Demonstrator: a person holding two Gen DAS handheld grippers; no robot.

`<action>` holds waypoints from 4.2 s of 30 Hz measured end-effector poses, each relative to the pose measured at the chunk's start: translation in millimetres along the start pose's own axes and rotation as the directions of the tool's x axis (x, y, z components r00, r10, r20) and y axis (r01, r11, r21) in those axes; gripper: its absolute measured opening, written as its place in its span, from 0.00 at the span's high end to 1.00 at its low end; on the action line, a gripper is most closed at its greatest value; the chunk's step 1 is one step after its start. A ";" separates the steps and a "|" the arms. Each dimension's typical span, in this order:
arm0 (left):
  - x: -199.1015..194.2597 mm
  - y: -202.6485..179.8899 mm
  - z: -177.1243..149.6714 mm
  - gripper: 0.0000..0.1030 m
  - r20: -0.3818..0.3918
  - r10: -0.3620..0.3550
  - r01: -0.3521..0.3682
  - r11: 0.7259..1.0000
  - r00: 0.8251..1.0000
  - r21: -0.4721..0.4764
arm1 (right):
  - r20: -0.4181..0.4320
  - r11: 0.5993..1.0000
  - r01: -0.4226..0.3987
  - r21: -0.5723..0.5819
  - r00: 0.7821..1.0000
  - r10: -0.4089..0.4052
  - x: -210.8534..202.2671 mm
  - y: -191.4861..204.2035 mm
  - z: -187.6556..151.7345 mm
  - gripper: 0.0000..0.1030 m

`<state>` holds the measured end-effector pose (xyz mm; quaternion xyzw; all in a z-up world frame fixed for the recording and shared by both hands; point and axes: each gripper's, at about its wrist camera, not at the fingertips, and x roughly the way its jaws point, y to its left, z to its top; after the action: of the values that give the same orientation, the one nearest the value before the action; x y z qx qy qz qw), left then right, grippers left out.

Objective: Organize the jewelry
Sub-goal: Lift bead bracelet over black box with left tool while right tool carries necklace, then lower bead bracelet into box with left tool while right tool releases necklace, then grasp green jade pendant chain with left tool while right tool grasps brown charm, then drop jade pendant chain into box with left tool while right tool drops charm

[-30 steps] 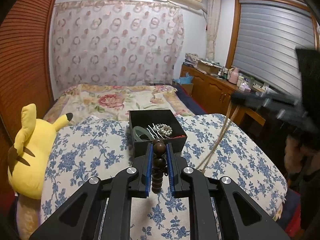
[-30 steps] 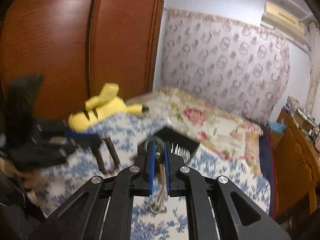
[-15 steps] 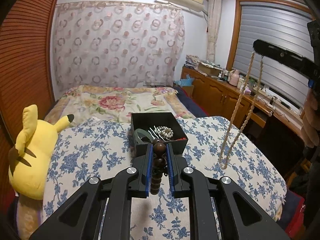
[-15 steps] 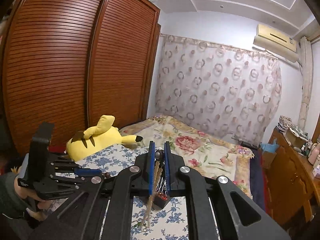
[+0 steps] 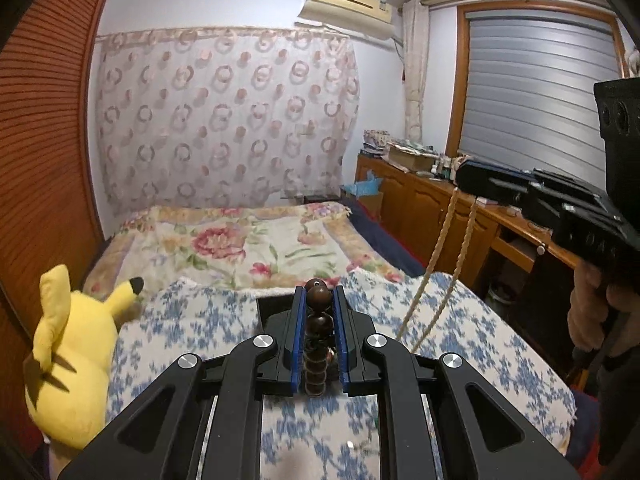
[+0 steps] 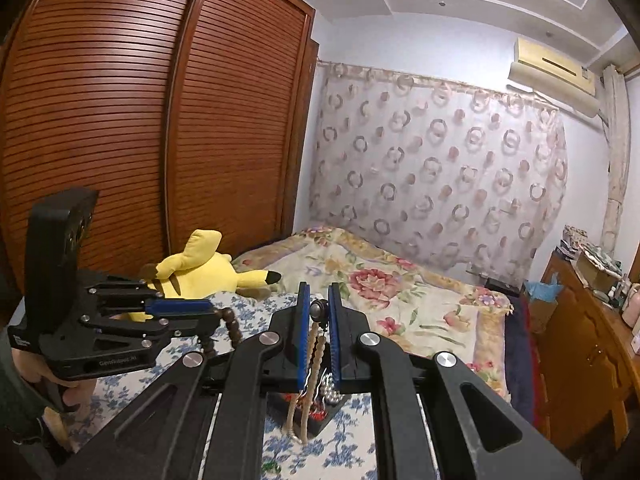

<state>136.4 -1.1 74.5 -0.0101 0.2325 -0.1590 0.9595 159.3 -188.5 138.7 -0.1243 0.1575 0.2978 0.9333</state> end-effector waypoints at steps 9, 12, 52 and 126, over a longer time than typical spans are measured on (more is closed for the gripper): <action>60.5 17.7 14.6 0.88 -0.056 0.004 -0.005 1.000 0.998 -0.018 | 0.008 1.000 -0.012 0.012 1.000 0.012 45.8 -26.0 15.2 0.90; 79.3 23.1 13.8 0.88 -0.079 0.007 -0.009 1.000 0.997 -0.025 | -0.002 1.000 -0.024 0.007 1.000 0.024 61.7 -31.2 16.4 0.90; 98.3 21.8 -37.6 0.33 -0.190 0.013 -0.010 1.000 0.982 0.013 | -0.243 0.983 -0.044 0.180 0.966 0.088 79.6 -29.7 -123.0 0.72; 83.9 -30.6 -55.9 0.94 -0.242 -0.105 0.123 0.991 0.965 0.057 | -0.284 0.987 -0.071 0.147 0.952 0.111 43.3 -10.5 -158.8 0.89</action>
<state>172.6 -53.1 -9.7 0.0301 0.3393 -0.2222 0.9136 164.1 -226.1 -21.9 -0.0957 0.3184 0.3075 0.8916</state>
